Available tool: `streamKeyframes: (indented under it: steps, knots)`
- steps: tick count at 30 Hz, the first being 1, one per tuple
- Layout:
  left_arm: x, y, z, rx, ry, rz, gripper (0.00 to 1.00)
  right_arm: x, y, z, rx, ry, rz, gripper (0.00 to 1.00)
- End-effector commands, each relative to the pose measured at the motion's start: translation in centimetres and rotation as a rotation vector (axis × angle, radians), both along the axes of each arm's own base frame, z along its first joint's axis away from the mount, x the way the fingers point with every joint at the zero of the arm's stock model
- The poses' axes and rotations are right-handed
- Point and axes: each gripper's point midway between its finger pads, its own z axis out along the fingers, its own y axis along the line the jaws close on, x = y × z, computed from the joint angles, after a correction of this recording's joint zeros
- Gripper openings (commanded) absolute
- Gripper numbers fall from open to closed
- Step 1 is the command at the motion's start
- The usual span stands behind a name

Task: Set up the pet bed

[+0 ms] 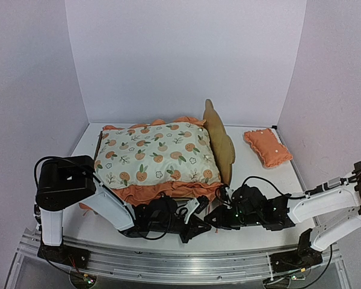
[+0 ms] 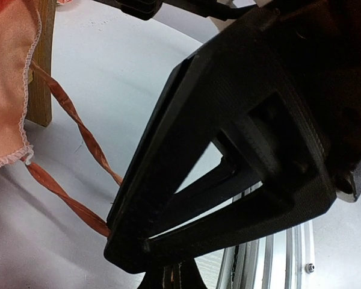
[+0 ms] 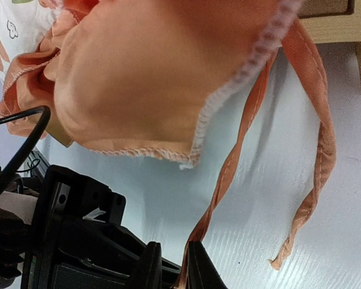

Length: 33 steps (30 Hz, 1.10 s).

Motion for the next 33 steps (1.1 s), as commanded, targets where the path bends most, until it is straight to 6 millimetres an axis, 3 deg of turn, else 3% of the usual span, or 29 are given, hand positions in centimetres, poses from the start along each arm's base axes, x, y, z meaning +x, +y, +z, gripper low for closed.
streamKeyframes:
  steps: [1, 5, 10, 12, 16, 21, 28, 33]
  knots:
    - [-0.3, -1.1, 1.9, -0.066, -0.043, -0.013, 0.00, -0.7, -0.1, -0.2, 0.020, 0.058, 0.002, 0.20]
    - [-0.3, -1.1, 1.8, -0.063, -0.040, -0.014, 0.00, -1.3, -0.7, -1.1, -0.017, 0.097, 0.002, 0.26]
    - [-0.3, -1.1, 1.7, -0.062, -0.035, -0.013, 0.00, -1.1, -0.6, -1.3, -0.045, 0.100, 0.007, 0.25]
    - [-0.3, -1.1, 1.8, -0.063, -0.035, -0.013, 0.00, -1.5, -0.3, -1.4, -0.047, 0.113, 0.033, 0.15]
    - [-0.2, -0.9, 1.7, -0.058, -0.037, -0.007, 0.00, -1.7, -0.4, -1.1, -0.091, 0.094, 0.082, 0.04]
    - [0.0, -0.4, 1.9, -0.063, -0.063, 0.008, 0.21, -2.0, -3.7, -0.9, -0.384, 0.007, 0.232, 0.03]
    - [0.5, 0.1, 2.1, -0.060, -0.096, 0.033, 0.24, -0.9, -7.7, -0.2, -0.597, -0.147, 0.301, 0.05]
    - [1.2, 0.0, 2.4, -0.071, -0.126, 0.053, 0.24, 0.8, -10.6, -1.3, -0.741, -0.202, 0.220, 0.11]
